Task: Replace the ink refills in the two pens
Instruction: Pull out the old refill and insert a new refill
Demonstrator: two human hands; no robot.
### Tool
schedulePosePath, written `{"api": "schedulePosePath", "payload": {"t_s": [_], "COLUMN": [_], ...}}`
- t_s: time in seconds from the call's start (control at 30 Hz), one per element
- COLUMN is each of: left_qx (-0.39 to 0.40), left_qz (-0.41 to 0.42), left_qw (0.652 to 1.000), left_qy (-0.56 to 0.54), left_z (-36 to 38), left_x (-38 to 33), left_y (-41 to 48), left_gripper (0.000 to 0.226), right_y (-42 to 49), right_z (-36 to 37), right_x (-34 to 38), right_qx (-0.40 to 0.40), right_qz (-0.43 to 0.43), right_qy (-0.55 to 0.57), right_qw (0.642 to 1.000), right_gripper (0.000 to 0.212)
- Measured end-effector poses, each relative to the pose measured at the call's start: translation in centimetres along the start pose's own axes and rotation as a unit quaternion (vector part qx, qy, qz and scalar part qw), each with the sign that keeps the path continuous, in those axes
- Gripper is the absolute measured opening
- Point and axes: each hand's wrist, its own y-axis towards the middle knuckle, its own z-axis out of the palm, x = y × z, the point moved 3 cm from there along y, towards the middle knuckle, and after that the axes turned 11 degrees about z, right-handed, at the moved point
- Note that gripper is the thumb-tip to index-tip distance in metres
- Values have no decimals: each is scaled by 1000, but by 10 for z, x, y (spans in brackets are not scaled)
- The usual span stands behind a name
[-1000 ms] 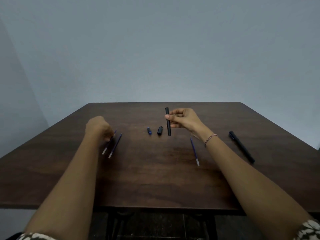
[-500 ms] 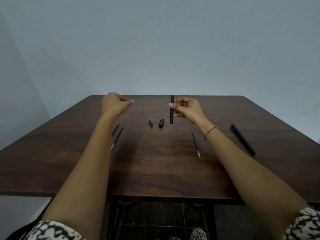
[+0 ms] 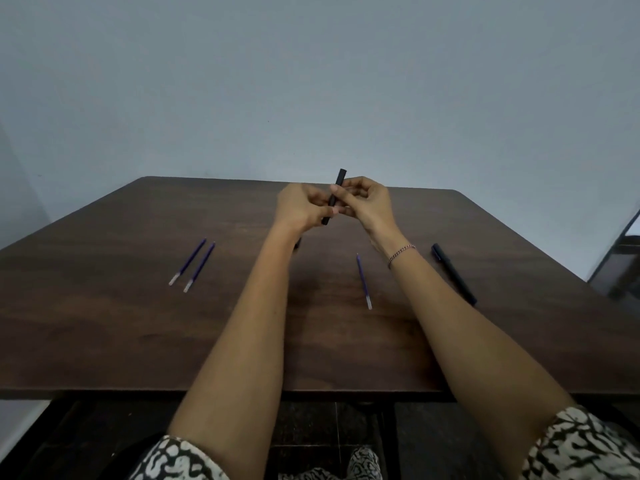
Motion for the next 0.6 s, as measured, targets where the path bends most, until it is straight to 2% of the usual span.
{"api": "schedulePosePath", "payload": {"t_s": [0.07,0.2,0.43,0.53,0.6], "left_qx": [11,21,15,-12,-41], "left_qz": [3,5,22,4,-8], "left_qw": [1000,999,1000,1000,999], "left_qy": [0,-33,5,5,9], "left_z": [0,0,-2,-3,-6], "left_x": [0,0,3,7,10], "left_y": [-1,-3,-5,-2,0], "left_gripper": [12,29,20,18,19], "right_y": [0,-1,-1,-1,0], "right_z": [1,-1,-2,-10,-21], "right_x": [-1,-1,-2,5,13], "right_qx": [8,20,73,54,17], "right_qz": [7,17,61,45,9], "right_qy": [-23,-36,-70,-247,-404], "right_qw": [1000,999,993,966,915], "right_gripper": [17,17,24,40,45]}}
